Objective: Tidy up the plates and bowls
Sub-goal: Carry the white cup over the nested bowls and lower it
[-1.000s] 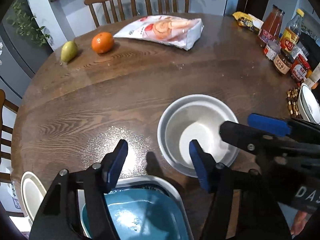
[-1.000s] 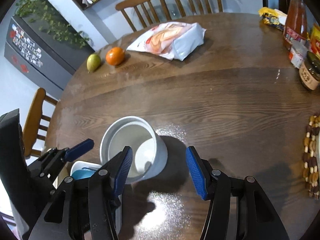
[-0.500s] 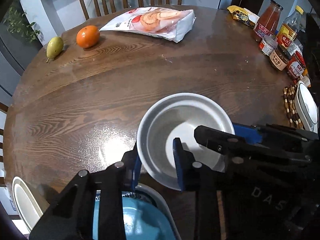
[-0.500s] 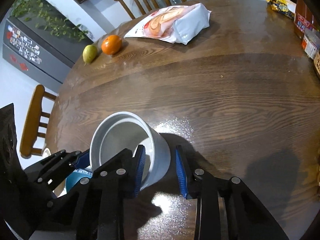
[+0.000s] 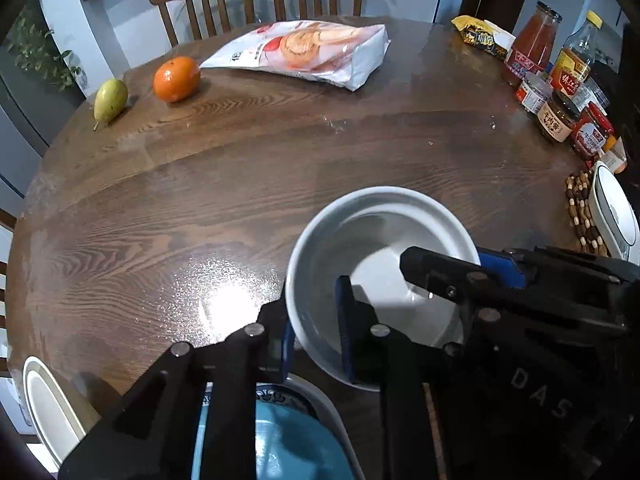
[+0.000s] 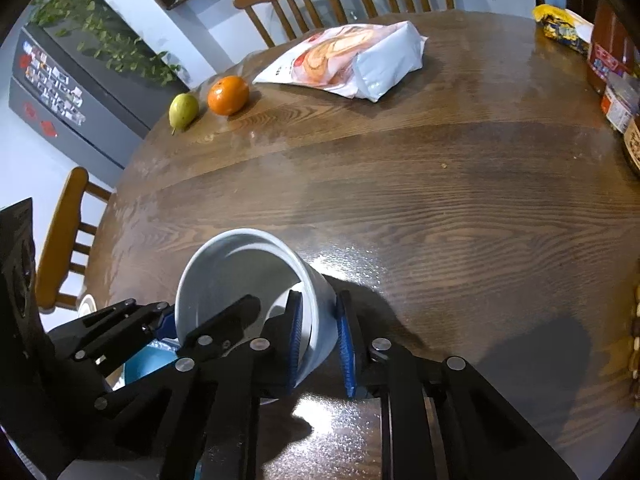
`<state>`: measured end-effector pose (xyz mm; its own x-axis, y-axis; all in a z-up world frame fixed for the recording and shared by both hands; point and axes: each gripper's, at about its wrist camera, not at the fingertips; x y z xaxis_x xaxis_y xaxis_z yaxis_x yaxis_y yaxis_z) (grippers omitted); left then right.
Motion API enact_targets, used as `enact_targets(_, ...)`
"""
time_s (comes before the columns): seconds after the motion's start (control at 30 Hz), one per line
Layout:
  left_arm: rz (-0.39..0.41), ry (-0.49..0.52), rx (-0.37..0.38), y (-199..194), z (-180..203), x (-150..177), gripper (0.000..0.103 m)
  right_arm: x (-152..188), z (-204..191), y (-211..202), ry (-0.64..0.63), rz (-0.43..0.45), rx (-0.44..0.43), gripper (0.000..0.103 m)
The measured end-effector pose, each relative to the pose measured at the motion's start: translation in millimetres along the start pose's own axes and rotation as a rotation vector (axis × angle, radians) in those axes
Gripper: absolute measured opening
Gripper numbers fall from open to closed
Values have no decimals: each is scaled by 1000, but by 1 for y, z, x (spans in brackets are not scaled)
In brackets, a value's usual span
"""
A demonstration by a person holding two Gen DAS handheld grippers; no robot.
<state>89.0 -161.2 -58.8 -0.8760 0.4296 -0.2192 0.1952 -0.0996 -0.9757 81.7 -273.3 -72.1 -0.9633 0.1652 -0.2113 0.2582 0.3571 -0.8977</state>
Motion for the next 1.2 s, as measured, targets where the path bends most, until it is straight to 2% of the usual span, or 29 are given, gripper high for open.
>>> enact_targets(0.4,126,-7,-18,-41,-2,17,15,16,-16,-33,-19,92,-12,18)
enact_targets(0.77,206,-82,-47,-75,-34,55,15,32,-67,-48,-111,118,-25,18)
enact_targets(1.2,250,-205,-90,-98,-90,97,15,43,-139,-39,-243,105,-57,18)
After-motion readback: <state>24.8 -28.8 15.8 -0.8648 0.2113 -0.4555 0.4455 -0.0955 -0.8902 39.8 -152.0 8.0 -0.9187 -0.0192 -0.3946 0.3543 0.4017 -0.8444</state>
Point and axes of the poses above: each gripper's, at about its wrist camera, not at the fingertips, and y roughly the way its jaws point, z to its right, x to its underside, and after that the axes turned 15 degrees about -z, right-handed
